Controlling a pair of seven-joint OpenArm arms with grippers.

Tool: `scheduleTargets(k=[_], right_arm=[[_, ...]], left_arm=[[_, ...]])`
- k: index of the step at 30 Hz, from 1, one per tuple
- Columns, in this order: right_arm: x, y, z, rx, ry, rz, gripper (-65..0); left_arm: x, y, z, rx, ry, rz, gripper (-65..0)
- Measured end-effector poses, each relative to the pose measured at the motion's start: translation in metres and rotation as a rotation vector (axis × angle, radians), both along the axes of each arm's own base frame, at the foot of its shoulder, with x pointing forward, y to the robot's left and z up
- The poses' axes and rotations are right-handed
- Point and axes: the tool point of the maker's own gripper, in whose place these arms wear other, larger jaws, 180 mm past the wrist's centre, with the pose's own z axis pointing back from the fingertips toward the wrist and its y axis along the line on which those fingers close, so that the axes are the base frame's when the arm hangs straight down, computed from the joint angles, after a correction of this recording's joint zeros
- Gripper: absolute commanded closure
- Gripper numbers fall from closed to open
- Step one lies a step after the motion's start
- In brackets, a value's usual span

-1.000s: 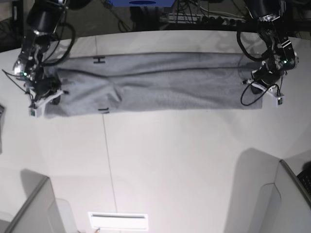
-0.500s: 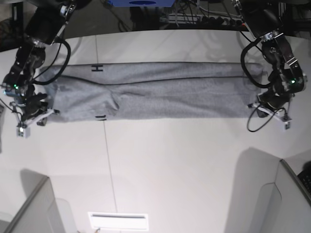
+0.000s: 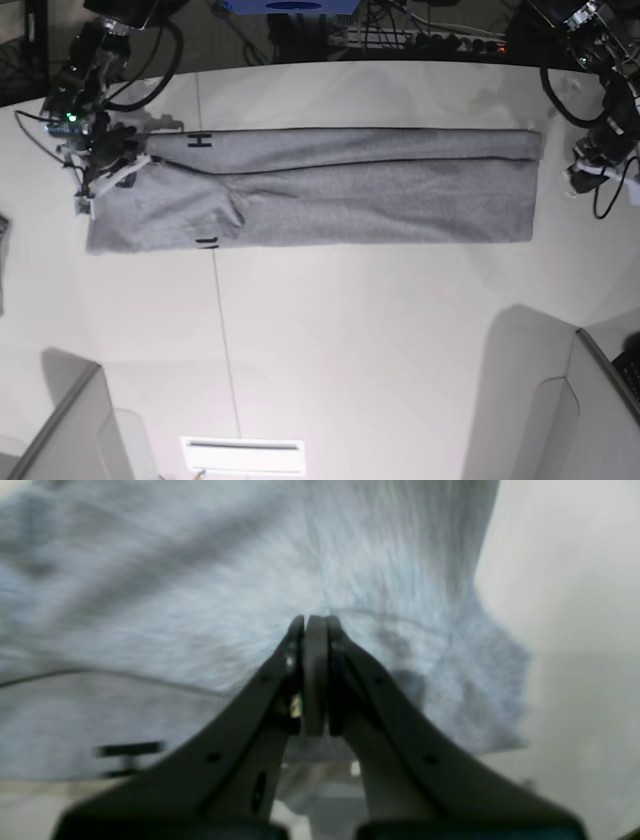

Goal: Fold the T-shirt properly
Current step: 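Open both grippers and pull them back off the folded strip, then grasp the strip end with the left gripper and push it inward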

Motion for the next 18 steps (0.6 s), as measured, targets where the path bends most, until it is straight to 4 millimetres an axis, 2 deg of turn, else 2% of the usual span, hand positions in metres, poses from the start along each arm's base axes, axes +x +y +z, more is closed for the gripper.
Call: scheduleTargets(k=[2, 6, 7, 9, 12, 14, 18], right_arm=[[-0.003, 0.004, -0.012, 0.032, 0.002, -0.012, 0.0], [-0.004, 0.002, -0.009, 0.028, 0.007, -0.012, 0.0], [-0.004, 0.001, -0.003, 0.010, 0.006, -0.007, 0.0], [0.002, -0.001, 0.021, -0.029, -0.060, 0.001, 0.0], [0.014, 0.006, 0.055, -0.054, -0.170, 0.007, 0.0], [0.014, 0.012, 0.061, -0.048, -0.194, 0.011, 0.0], [0.006, 0.014, 0.055, -0.044, -0.163, 0.012, 0.0]], left_arm=[[-0.005, 0.003, 0.001, 0.038, -0.002, -0.037, 0.0], [-0.011, -0.002, -0.003, 0.045, 0.018, -0.080, 0.0], [-0.012, -0.001, -0.003, 0.045, 0.021, -0.080, 0.0], [-0.011, -0.002, -0.003, 0.044, 0.016, -0.081, 0.0], [-0.013, -0.002, -0.004, 0.046, 0.021, -0.085, 0.0], [-0.015, -0.003, -0.005, 0.046, 0.025, -0.087, 0.0], [-0.012, -0.004, -0.003, 0.042, 0.013, -0.089, 0.0]])
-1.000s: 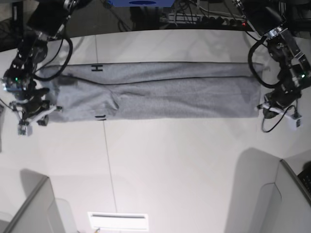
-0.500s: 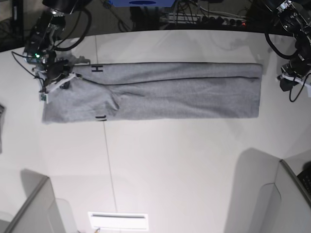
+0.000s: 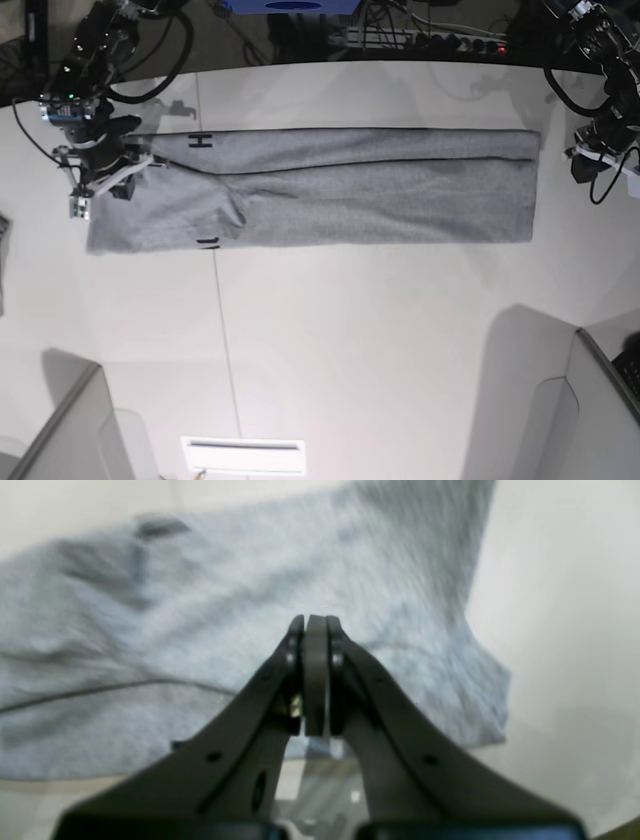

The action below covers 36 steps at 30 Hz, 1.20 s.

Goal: Fold the T-shirt properly
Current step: 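Grasp the strip end with the left gripper and push it inward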

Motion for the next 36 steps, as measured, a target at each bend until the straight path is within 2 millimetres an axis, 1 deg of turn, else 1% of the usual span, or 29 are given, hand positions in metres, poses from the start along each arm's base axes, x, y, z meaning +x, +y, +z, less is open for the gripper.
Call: scheduleTargets(k=[1, 2, 3, 4, 5, 6, 8, 9, 10, 11, 12, 16, 18, 20, 23, 26, 29, 30, 31, 33, 36], right_arm=[[-0.001, 0.001, -0.001, 0.003, 0.000, -0.001, 0.0], [-0.002, 0.003, -0.002, 0.009, 0.001, -0.004, 0.0], [-0.003, 0.004, -0.003, 0.013, 0.005, -0.004, 0.0], [-0.005, 0.007, -0.005, 0.019, 0.014, 0.000, 0.0], [-0.004, 0.009, -0.005, 0.024, 0.012, 0.003, 0.0], [-0.004, 0.009, -0.005, 0.025, 0.012, 0.004, 0.0], [-0.004, 0.008, -0.005, 0.022, 0.011, 0.005, 0.0], [-0.004, 0.008, -0.005, 0.021, 0.013, 0.005, 0.0], [-0.004, 0.008, -0.005, 0.021, 0.012, 0.005, 0.0], [-0.003, 0.008, -0.004, 0.022, 0.008, 0.005, 0.0], [-0.001, 0.009, -0.003, 0.024, 0.003, 0.005, 0.0], [-0.005, 0.008, -0.006, 0.021, 0.016, 0.004, 0.0], [-0.005, 0.007, -0.005, 0.020, 0.016, 0.003, 0.0], [-0.004, 0.008, -0.005, 0.021, 0.013, 0.003, 0.0], [-0.004, 0.008, -0.005, 0.021, 0.014, 0.003, 0.0], [-0.005, 0.007, -0.005, 0.021, 0.014, 0.001, 0.0], [-0.005, 0.007, -0.005, 0.022, 0.014, 0.001, 0.0], [-0.004, 0.007, -0.005, 0.021, 0.013, 0.001, 0.0], [-0.004, 0.007, -0.005, 0.020, 0.013, 0.002, 0.0], [-0.004, 0.007, -0.005, 0.021, 0.013, 0.001, 0.0], [-0.003, 0.007, -0.004, 0.021, 0.009, 0.002, 0.0]], left_arm=[[0.000, 0.000, 0.000, 0.000, 0.000, -0.001, 0.0], [0.000, 0.000, 0.000, 0.000, 0.001, -0.001, -1.8], [0.000, 0.000, -0.001, -0.001, 0.003, 0.001, -8.6], [-0.001, 0.001, -0.001, -0.001, 0.004, 0.002, -17.1], [0.003, -0.002, -0.002, -0.004, 0.004, -0.005, -24.4], [0.007, -0.004, -0.003, -0.010, 0.002, -0.014, -33.6], [0.017, -0.012, -0.008, -0.050, -0.011, -0.032, -47.9], [0.018, -0.015, -0.013, -0.065, -0.005, -0.032, -53.6], [0.021, -0.017, -0.018, -0.081, 0.002, -0.034, -56.9], [0.023, -0.019, -0.023, -0.089, 0.016, -0.041, -57.8], [0.025, -0.022, -0.027, -0.092, 0.025, -0.058, -57.8], [0.039, -0.047, -0.045, -0.147, 0.039, -0.148, -57.8], [0.045, -0.053, -0.052, -0.175, 0.044, -0.154, -57.8], [0.052, -0.055, -0.058, -0.188, 0.019, -0.141, -57.8], [0.056, -0.059, -0.066, -0.212, -0.013, -0.132, -57.8], [0.055, -0.058, -0.073, -0.245, -0.020, -0.115, -57.8], [0.057, -0.057, -0.073, -0.261, -0.034, -0.107, -57.6], [0.057, -0.057, -0.073, -0.259, -0.035, -0.107, -55.9], [0.058, -0.057, -0.072, -0.253, -0.036, -0.109, -53.0], [0.055, -0.057, -0.073, -0.234, -0.013, -0.119, -41.1], [0.043, -0.057, -0.079, -0.237, 0.012, -0.114, -21.1]])
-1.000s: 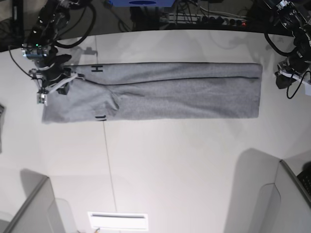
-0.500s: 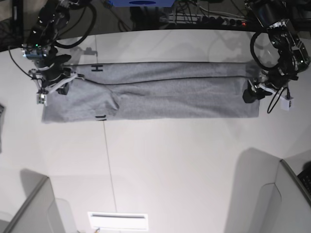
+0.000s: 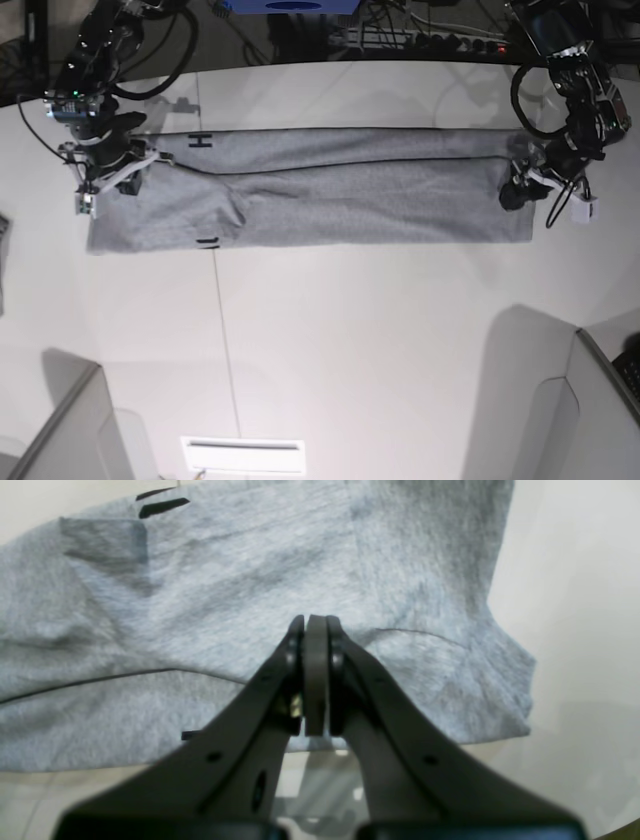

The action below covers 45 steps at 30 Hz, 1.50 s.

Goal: Fold the T-shirt properly
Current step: 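Grasp the strip end with the left gripper and push it inward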

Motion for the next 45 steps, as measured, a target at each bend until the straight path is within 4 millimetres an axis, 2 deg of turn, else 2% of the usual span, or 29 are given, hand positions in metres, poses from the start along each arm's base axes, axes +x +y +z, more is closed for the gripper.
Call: scheduleTargets(k=[3, 5, 11, 14, 18, 22, 25, 28, 31, 33, 37, 41, 45], right_arm=[[0.001, 0.000, 0.000, 0.000, -0.002, 0.000, 0.0], [-0.001, 0.000, 0.000, 0.000, 0.002, 0.000, 0.0], [0.000, 0.000, 0.000, 0.001, 0.002, 0.000, 0.0], [-0.001, 0.000, -0.001, 0.000, 0.003, 0.000, 0.0], [-0.007, 0.002, -0.006, 0.010, 0.050, 0.005, 0.0], [-0.003, 0.022, 0.001, 0.165, 0.004, 0.024, 0.0], [-0.005, 0.030, 0.005, 0.234, -0.013, 0.041, 0.0], [-0.003, 0.029, 0.008, 0.245, -0.026, 0.047, 0.0], [-0.004, 0.029, 0.007, 0.245, -0.023, 0.045, 0.0], [-0.003, 0.031, 0.007, 0.255, -0.025, 0.044, 0.0], [-0.002, 0.028, 0.008, 0.243, -0.027, 0.045, 0.0], [-0.002, 0.030, 0.009, 0.248, -0.028, 0.045, 0.0], [-0.002, 0.029, 0.009, 0.247, -0.028, 0.045, 0.0]], left_arm=[[-0.006, 0.001, -0.005, -0.002, 0.023, 0.001, -5.6], [-0.006, 0.000, -0.005, -0.004, 0.026, -0.001, 0.0], [-0.006, 0.014, -0.002, 0.035, 0.043, -0.011, 0.0], [-0.009, 0.034, 0.003, 0.062, 0.055, 0.031, 0.0], [-0.008, 0.067, 0.022, 0.124, 0.033, 0.068, 0.0], [-0.006, 0.084, 0.036, 0.170, 0.019, 0.070, 0.0], [-0.003, 0.084, 0.050, 0.224, -0.005, 0.042, 0.0], [-0.005, 0.070, 0.073, 0.294, -0.052, -0.026, 0.0], [-0.007, 0.053, 0.085, 0.372, -0.079, -0.053, 0.0], [-0.009, 0.031, 0.085, 0.430, -0.070, -0.109, 0.0], [-0.002, -0.027, 0.084, 0.483, -0.097, -0.268, 0.0], [-0.003, -0.060, 0.071, 0.475, -0.076, -0.337, 0.0], [-0.001, -0.086, 0.066, 0.445, -0.085, -0.401, 0.0]])
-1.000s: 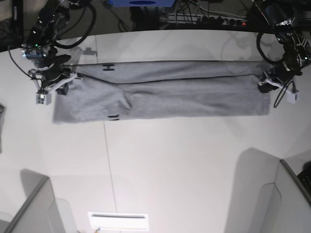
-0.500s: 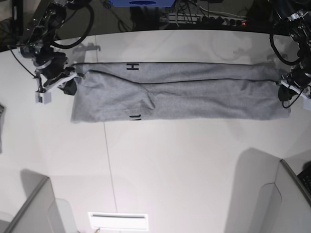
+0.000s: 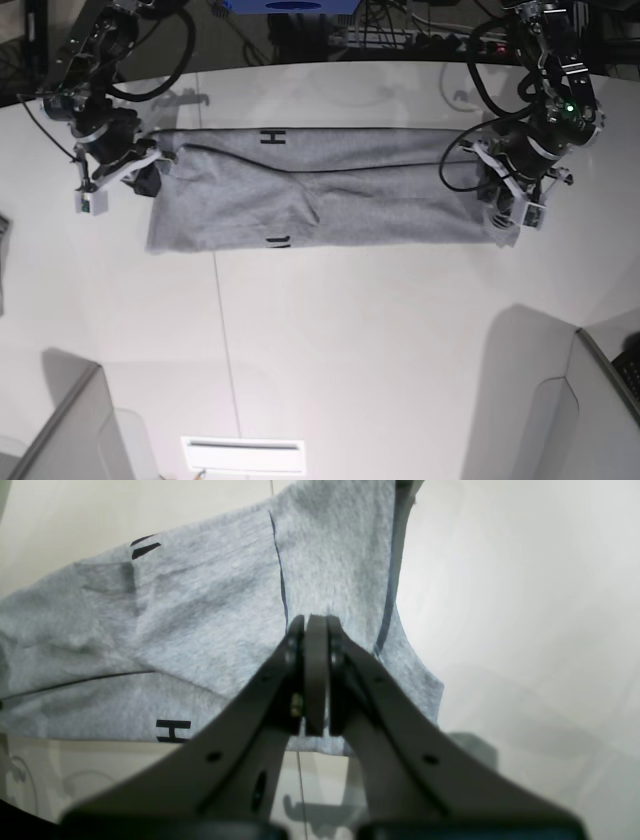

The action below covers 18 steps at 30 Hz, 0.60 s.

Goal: Fold the T-shirt properly
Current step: 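Grasp the strip end with the left gripper and push it inward, then fold the strip end over toward the right gripper with the left gripper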

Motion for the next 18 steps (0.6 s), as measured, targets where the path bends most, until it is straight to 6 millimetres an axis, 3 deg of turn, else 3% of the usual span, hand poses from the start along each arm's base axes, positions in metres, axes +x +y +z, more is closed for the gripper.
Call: scheduleTargets(k=[14, 18], right_arm=[[0.000, 0.000, 0.000, 0.000, 0.001, -0.001, 0.0], [0.000, 0.000, 0.000, 0.000, 0.001, -0.001, 0.0]], left_arm=[[-0.002, -0.076, -0.011, -0.117, 0.023, -0.132, 0.0], [-0.003, -0.088, -0.012, -0.141, 0.034, -0.138, 0.0]])
